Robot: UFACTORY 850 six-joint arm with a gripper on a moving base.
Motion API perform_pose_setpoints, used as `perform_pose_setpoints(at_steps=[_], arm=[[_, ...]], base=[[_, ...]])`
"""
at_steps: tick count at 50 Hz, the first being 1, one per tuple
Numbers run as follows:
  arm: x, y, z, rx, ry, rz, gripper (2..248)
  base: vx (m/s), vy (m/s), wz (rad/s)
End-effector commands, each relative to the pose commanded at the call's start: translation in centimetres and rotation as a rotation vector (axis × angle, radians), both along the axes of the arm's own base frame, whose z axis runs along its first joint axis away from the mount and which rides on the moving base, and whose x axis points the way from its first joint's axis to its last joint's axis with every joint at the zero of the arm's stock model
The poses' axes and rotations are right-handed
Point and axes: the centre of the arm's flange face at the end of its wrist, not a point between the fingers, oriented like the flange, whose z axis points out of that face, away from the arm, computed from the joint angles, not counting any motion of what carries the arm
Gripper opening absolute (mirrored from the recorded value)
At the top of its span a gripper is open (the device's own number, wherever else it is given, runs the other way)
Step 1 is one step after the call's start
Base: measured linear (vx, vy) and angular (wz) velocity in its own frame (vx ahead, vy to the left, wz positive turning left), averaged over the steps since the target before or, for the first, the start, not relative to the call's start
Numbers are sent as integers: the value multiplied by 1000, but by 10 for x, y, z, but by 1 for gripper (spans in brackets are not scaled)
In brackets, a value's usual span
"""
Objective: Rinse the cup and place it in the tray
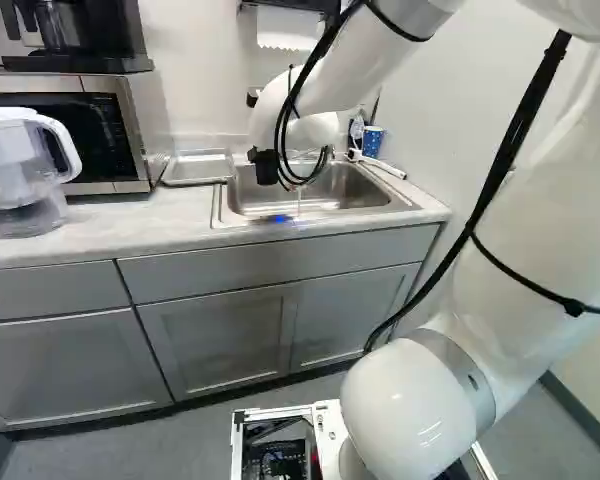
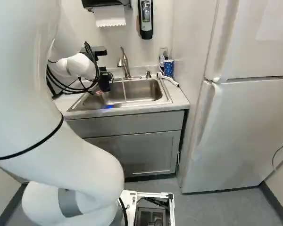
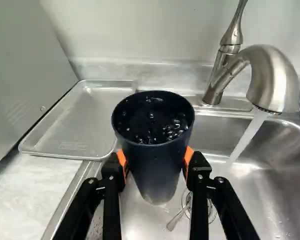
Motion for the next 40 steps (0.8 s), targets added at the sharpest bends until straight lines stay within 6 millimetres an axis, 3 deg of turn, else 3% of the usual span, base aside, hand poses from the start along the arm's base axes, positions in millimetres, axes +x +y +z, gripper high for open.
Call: perform_pose_setpoints(at_steps=[23,40], arm=[[-3,2,25,16,-50,7,123],[10,15,45,28,-84,22,123]], base=[[0,0,0],[0,0,0]])
